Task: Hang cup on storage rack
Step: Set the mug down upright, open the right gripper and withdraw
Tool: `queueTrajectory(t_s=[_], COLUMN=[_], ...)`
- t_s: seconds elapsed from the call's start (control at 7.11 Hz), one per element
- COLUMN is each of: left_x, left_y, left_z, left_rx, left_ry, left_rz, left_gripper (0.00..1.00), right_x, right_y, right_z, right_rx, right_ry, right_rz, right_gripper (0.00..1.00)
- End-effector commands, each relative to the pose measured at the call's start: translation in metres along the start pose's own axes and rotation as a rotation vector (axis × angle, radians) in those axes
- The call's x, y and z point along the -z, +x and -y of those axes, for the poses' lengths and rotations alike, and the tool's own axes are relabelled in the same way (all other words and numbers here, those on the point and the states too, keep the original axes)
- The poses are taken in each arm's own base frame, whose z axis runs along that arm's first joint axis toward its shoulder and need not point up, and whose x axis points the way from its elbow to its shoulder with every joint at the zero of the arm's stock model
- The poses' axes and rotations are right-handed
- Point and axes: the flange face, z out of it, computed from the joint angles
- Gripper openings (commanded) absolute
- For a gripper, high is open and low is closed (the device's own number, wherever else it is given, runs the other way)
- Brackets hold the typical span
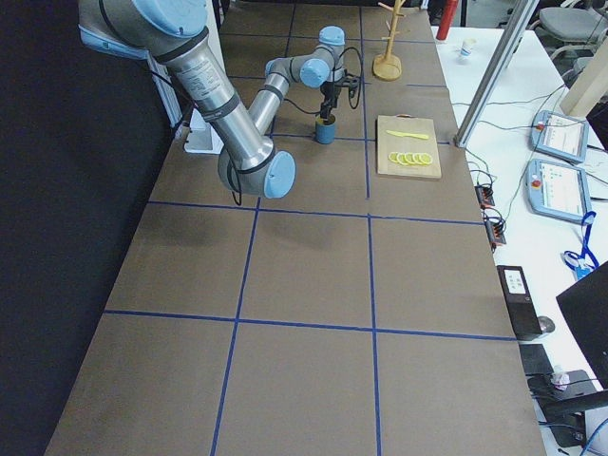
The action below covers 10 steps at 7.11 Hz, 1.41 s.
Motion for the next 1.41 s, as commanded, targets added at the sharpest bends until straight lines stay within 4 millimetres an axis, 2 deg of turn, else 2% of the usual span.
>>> queueTrajectory(t_s=[0.0, 0.14, 0.28, 0.42, 0.56, 0.84, 0.98, 1.27], left_x=[-0.001, 0.000, 0.000, -0.001, 0.000, 0.000, -0.001, -0.001], left_y=[-0.001, 0.000, 0.000, -0.001, 0.000, 0.000, -0.001, 0.000], left_z=[0.000, 0.000, -0.001, -0.001, -0.001, -0.001, -0.001, -0.001], left_rx=[0.002, 0.001, 0.001, 0.002, 0.001, 0.000, 0.001, -0.001], left_ry=[-0.002, -0.001, -0.001, -0.001, 0.002, 0.001, 0.000, -0.001], left_rz=[0.000, 0.000, 0.000, 0.000, 0.000, 0.002, 0.002, 0.002], left_gripper=[1.00, 1.00, 1.00, 1.00, 1.00, 1.00, 1.00, 1.00], right_x=[0.042, 0.051, 0.040, 0.046, 0.054, 0.084, 0.096, 0.116], right_y=[0.084, 0.124, 0.165, 0.212, 0.255, 0.389, 0.457, 0.581], right_z=[0.048, 0.077, 0.098, 0.130, 0.150, 0.199, 0.209, 0.208], right_rx=[0.119, 0.182, 0.267, 0.334, 0.352, 0.496, 0.550, 0.624], right_ry=[-0.005, 0.016, 0.020, 0.030, -0.008, -0.032, -0.040, -0.051], right_rz=[0.013, -0.005, -0.056, -0.092, -0.085, -0.100, -0.114, -0.147], right_gripper=[1.00, 1.00, 1.00, 1.00, 1.00, 1.00, 1.00, 1.00])
